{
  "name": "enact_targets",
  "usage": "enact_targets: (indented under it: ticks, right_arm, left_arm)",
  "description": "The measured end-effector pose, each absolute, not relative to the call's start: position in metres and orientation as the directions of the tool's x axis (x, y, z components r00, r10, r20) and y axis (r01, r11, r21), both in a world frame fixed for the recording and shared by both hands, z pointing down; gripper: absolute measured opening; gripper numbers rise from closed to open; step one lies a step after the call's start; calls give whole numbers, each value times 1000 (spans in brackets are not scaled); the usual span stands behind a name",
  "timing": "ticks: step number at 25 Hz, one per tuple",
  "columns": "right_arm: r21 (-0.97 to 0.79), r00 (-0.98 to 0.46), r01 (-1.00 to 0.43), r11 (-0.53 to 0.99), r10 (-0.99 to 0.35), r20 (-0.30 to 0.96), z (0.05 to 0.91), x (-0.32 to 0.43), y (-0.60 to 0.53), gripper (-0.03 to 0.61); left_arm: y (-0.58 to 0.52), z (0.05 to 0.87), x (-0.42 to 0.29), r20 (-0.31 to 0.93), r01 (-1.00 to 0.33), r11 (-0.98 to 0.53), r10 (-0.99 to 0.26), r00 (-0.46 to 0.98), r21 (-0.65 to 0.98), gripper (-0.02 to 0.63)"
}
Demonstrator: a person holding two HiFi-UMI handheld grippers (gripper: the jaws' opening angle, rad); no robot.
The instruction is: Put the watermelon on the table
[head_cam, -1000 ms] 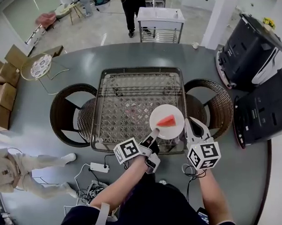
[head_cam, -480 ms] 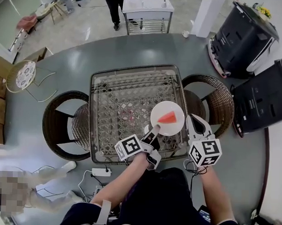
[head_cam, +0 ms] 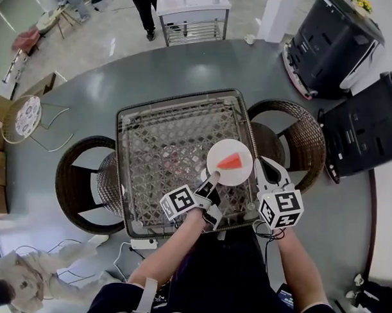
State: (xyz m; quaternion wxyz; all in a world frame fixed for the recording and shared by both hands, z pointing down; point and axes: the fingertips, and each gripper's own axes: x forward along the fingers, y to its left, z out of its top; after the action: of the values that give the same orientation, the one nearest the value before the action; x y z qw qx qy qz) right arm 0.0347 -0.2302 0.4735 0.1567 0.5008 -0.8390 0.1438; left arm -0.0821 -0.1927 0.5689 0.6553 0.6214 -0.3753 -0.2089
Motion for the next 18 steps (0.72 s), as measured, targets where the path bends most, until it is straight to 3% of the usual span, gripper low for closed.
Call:
enact_targets:
  ticks: [18]
  right_arm:
    - [-186,-463,-881,434,-719,518,542,58,-249,2]
  left_arm:
    - [-230,665,-76,360,-259,255,-734,575,932,17]
